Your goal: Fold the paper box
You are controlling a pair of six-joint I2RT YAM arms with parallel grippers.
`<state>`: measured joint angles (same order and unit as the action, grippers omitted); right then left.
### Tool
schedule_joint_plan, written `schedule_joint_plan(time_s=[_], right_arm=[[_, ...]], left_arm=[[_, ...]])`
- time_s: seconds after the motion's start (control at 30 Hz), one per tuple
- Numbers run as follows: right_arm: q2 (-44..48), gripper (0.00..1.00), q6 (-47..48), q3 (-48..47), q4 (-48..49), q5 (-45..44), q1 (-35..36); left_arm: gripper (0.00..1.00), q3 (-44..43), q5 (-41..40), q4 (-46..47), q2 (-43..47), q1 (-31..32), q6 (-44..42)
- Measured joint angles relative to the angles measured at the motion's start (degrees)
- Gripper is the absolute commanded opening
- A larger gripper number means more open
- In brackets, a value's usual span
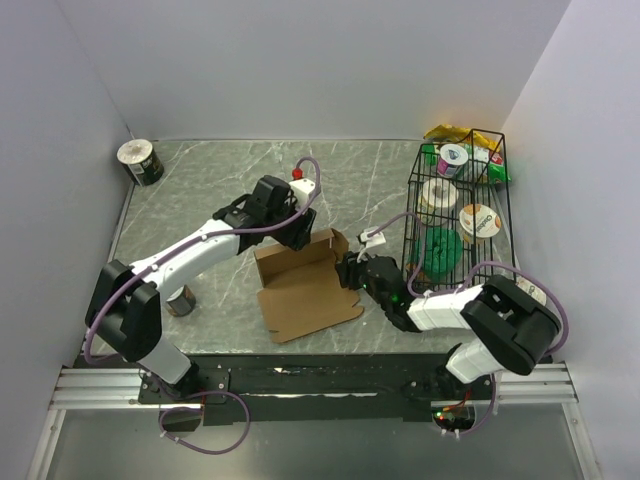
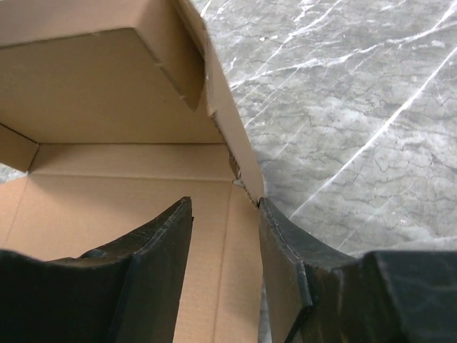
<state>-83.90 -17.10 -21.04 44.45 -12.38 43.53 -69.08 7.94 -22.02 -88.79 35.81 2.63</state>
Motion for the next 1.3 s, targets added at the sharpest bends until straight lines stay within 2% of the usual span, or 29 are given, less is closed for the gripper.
schedule_joint_plan(time_s=[0.13,0.17,0.27,0.47,0.6,0.83,1.13,1.3], right_arm=[[3.48,0.64,-0.24,0.00,-3.52,0.11,0.00],[4.48,0.70,-0.42,0.00,-4.24,0.15,0.00],[8.52,0.79,-0.90,0.02,-7.54,0.46,0.00],[21.68,0.77,-1.62,-0.31,-18.25,1.70,-1.07],[25.24,0.70,-3.48,-5.84,-28.92,5.01,-7.48],[19.76,0.65,-5.86,-17.92,-39.74,7.52,-18.75],[0.44,0.63,-0.26,-29.22,-44.46,10.56,-20.92],[-1.64,0.63,4.50,-28.61,-44.94,16.48,-20.92]], left_arm=[[0.53,0.81,-0.22,1.97,-0.17,0.00,-0.04],[0.53,1.03,-0.26,2.40,-0.17,0.00,-0.04],[0.52,2.03,-0.52,3.80,-0.15,0.00,-0.04],[0.47,2.86,-1.27,5.22,0.37,0.00,-0.07],[0.46,3.19,-1.25,5.77,0.59,0.07,-0.04],[0.45,3.30,-1.09,6.03,0.85,0.07,-0.04],[0.42,3.74,-0.17,6.36,0.96,0.07,-0.02],[0.42,3.87,-0.20,6.40,1.01,0.17,-0.02]])
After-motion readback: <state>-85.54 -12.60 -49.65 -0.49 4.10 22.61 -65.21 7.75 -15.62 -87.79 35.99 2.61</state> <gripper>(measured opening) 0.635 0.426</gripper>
